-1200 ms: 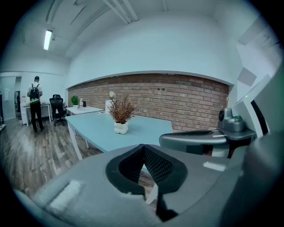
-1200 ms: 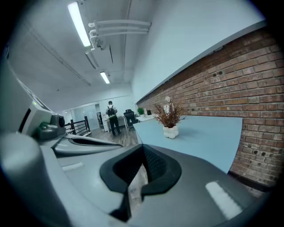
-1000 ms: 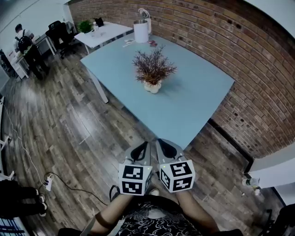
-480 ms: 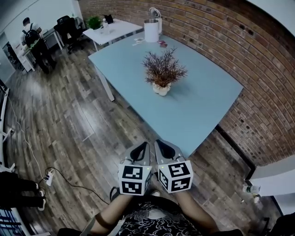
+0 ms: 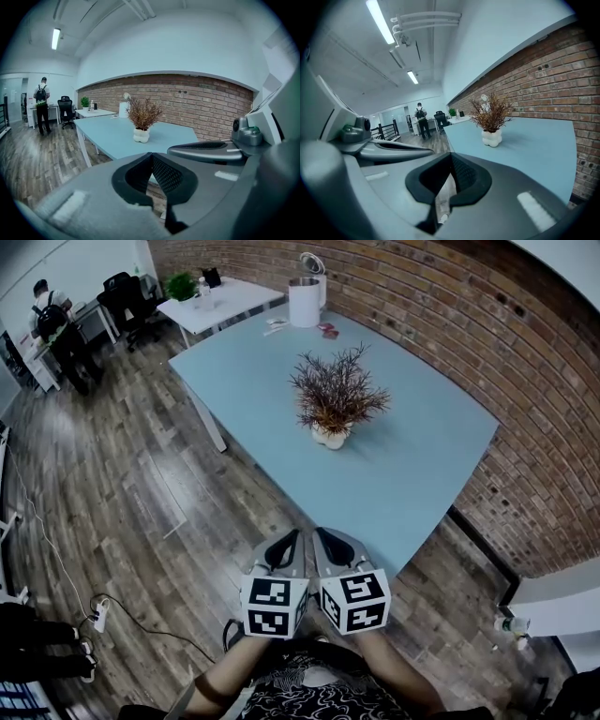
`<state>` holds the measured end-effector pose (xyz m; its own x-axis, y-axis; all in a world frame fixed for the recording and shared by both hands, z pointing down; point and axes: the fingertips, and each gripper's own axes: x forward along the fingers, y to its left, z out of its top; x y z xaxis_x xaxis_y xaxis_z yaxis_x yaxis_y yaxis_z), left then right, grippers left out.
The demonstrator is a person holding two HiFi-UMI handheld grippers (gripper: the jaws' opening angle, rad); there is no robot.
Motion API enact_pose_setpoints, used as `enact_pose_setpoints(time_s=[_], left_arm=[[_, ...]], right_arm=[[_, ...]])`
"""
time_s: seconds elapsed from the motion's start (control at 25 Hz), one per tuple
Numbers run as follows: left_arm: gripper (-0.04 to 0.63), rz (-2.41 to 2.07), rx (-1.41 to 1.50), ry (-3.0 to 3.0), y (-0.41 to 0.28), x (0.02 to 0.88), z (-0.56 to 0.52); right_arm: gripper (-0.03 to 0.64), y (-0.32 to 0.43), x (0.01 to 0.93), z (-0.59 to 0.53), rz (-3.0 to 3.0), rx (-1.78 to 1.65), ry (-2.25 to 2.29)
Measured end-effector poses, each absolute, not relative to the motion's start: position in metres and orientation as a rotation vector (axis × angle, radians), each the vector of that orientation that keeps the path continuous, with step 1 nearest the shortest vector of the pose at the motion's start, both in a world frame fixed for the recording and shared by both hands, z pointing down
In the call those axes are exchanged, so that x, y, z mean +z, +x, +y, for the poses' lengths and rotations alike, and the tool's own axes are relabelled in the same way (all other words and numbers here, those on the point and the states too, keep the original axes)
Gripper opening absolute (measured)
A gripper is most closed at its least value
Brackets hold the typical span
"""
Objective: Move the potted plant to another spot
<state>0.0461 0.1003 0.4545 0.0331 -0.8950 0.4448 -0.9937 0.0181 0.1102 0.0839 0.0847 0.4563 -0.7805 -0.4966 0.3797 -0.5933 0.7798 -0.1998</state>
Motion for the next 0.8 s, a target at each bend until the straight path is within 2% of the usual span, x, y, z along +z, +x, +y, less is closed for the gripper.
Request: enact_pose_setpoints(time_s=[0.8], left_arm=[[-0.006,-1.637,0.368,2.085,-0.027,0.465,-0.015]], right_arm=[[0.006,0.02,0.469,-0.02,-2.485,0.501,1.134]])
